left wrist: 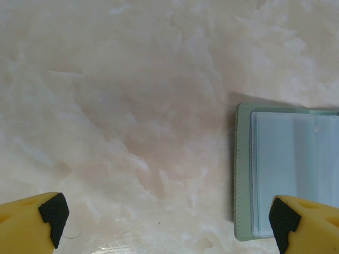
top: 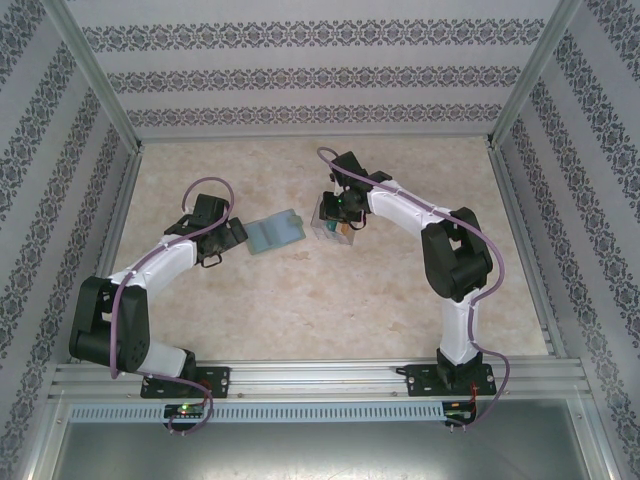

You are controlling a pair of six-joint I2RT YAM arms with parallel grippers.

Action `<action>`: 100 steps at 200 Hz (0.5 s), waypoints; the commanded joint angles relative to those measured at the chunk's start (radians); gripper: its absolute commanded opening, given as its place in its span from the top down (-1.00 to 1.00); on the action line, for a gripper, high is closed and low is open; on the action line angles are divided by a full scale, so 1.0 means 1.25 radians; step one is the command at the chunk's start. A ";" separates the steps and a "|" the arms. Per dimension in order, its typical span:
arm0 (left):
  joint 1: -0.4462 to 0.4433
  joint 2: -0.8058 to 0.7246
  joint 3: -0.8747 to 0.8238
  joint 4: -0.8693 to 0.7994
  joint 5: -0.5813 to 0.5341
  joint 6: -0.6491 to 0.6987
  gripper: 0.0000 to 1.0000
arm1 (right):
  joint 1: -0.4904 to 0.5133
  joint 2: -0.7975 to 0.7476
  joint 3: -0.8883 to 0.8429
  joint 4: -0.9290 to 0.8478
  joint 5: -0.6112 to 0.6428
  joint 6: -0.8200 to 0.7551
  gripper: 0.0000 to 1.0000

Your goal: Put the credit cards into the card holder

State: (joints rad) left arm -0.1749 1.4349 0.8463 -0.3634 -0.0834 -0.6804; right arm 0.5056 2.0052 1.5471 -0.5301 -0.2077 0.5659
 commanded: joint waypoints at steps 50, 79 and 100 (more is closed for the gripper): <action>0.006 -0.023 0.005 -0.016 -0.029 0.027 -0.99 | -0.006 -0.048 -0.007 0.003 -0.004 -0.014 0.72; 0.005 -0.023 0.006 -0.016 -0.028 0.026 -0.99 | -0.006 -0.052 -0.009 0.000 -0.004 -0.015 0.73; 0.005 -0.023 0.006 -0.016 -0.028 0.027 -0.99 | -0.007 -0.056 -0.010 -0.002 -0.003 -0.018 0.76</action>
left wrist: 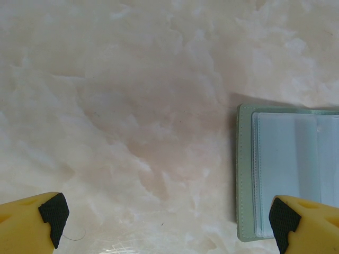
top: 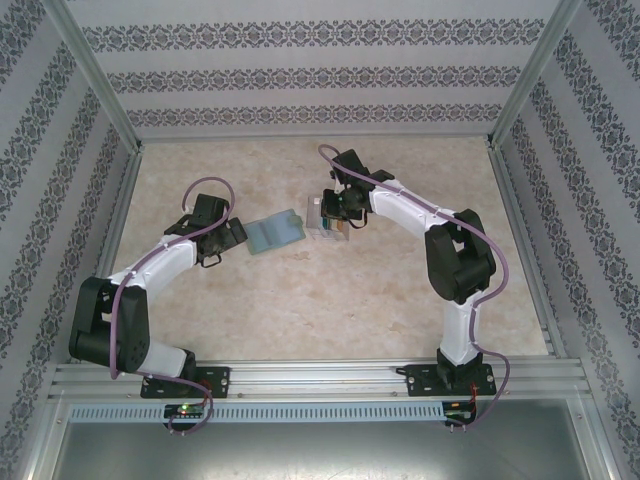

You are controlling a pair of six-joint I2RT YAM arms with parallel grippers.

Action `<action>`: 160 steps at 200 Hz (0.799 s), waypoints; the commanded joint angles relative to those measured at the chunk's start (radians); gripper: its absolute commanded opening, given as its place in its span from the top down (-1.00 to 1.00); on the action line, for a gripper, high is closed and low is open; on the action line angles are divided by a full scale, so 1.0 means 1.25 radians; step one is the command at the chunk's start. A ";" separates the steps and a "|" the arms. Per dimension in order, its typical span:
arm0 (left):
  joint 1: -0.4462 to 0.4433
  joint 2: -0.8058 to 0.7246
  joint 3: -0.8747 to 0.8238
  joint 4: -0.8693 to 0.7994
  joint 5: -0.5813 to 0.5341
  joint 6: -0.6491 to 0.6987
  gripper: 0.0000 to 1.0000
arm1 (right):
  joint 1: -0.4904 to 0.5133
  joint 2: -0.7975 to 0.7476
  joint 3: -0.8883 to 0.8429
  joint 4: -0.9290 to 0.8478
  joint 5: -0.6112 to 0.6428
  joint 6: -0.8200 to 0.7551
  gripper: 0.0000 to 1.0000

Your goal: Put the credit cards into the card holder

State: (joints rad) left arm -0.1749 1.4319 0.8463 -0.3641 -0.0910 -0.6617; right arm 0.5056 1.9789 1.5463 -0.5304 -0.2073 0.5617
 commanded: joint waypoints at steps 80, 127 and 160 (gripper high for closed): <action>0.001 -0.030 0.019 -0.023 0.006 0.017 -0.99 | -0.012 -0.090 -0.036 -0.038 0.040 -0.055 0.91; 0.001 -0.082 0.059 -0.027 0.107 0.035 -0.99 | -0.021 -0.164 -0.081 -0.056 0.091 -0.096 0.96; 0.000 -0.115 0.074 0.033 0.233 0.031 -0.99 | -0.022 -0.252 -0.149 0.026 0.040 -0.149 0.98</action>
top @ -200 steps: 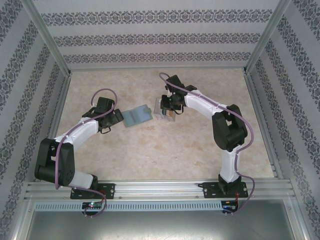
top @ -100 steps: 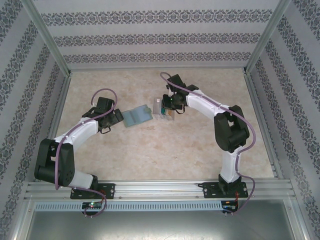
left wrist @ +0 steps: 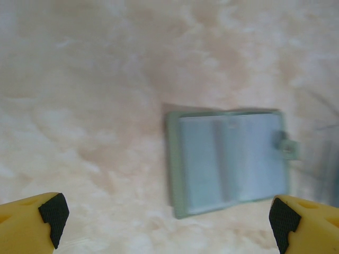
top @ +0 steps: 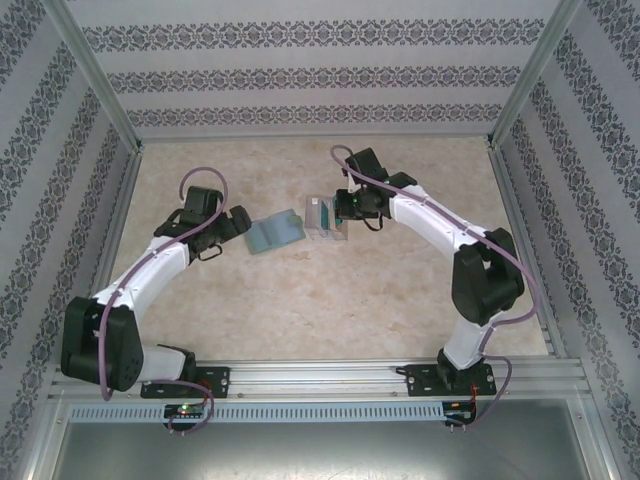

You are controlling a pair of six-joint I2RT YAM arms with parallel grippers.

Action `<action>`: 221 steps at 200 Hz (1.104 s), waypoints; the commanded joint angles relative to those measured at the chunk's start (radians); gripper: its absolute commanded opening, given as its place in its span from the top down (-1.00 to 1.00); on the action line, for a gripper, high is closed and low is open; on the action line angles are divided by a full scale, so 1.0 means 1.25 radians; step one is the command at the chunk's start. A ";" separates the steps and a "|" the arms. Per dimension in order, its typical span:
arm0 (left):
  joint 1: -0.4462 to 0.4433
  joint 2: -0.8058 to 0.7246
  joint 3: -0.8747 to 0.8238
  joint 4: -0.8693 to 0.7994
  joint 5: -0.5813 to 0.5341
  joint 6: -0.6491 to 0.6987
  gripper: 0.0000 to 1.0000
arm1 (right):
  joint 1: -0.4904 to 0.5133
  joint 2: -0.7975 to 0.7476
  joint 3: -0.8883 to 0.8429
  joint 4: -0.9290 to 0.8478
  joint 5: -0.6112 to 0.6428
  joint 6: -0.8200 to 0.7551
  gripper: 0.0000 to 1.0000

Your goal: Put the credit cards into the card holder

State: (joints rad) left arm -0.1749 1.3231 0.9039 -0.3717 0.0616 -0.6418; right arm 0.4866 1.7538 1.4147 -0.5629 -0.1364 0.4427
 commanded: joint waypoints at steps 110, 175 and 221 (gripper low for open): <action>-0.003 0.239 0.109 -0.005 -0.025 -0.076 -0.86 | 0.043 0.072 0.037 0.192 -0.276 -0.049 1.00; 0.024 0.248 0.045 0.018 -0.031 -0.064 -0.97 | 0.092 0.366 0.329 0.076 -0.281 -0.089 1.00; 0.051 0.230 0.027 -0.001 -0.024 -0.025 -0.99 | 0.088 0.448 0.412 0.027 -0.288 -0.078 1.00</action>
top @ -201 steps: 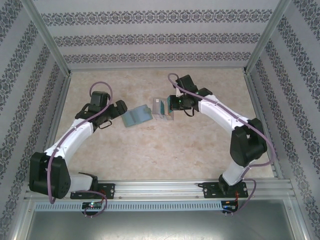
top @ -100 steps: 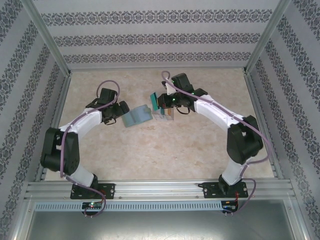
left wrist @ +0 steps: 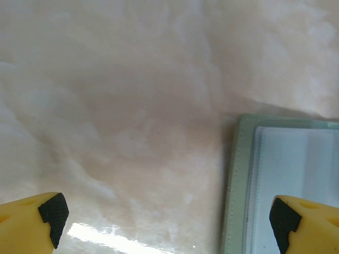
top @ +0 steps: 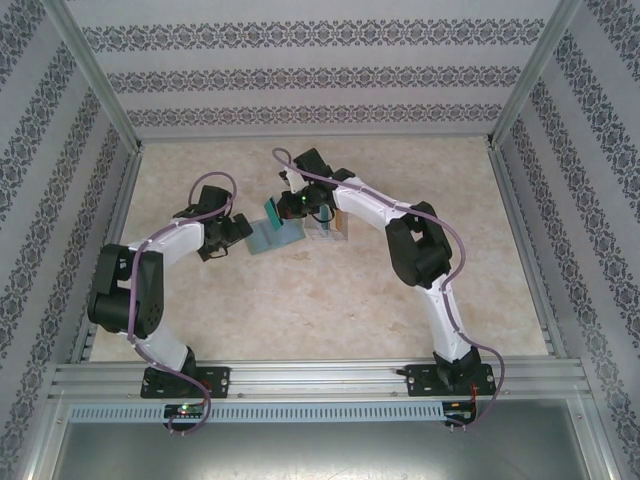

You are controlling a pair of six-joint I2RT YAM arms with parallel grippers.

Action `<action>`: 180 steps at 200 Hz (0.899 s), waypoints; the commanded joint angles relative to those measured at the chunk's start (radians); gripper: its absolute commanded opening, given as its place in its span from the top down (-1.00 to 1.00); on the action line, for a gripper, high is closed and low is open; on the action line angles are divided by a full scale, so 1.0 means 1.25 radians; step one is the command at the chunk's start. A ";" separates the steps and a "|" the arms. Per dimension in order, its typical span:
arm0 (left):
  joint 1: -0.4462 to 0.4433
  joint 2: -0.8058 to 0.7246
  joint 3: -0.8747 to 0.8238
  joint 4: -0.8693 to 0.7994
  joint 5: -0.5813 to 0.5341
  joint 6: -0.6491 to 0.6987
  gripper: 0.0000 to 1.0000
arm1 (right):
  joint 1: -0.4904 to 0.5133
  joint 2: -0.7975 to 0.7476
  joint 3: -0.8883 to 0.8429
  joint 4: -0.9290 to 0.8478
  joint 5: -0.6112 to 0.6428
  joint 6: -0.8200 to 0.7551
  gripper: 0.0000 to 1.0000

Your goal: Put the credit cards into the card holder

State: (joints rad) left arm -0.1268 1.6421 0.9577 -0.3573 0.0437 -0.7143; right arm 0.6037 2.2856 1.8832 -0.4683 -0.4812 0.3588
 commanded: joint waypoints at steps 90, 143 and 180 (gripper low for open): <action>0.017 -0.002 0.005 -0.026 0.017 0.050 -0.99 | 0.009 0.058 0.027 -0.058 -0.109 0.014 1.00; 0.016 -0.012 0.002 -0.040 0.022 0.058 -0.99 | 0.012 0.047 -0.013 -0.029 -0.148 0.067 1.00; 0.017 -0.026 -0.004 -0.030 0.034 0.060 -0.99 | 0.018 0.047 -0.035 0.005 -0.152 0.129 1.00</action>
State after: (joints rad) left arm -0.1158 1.6352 0.9482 -0.3676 0.0750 -0.6582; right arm 0.6117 2.3589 1.8740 -0.4885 -0.6460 0.4473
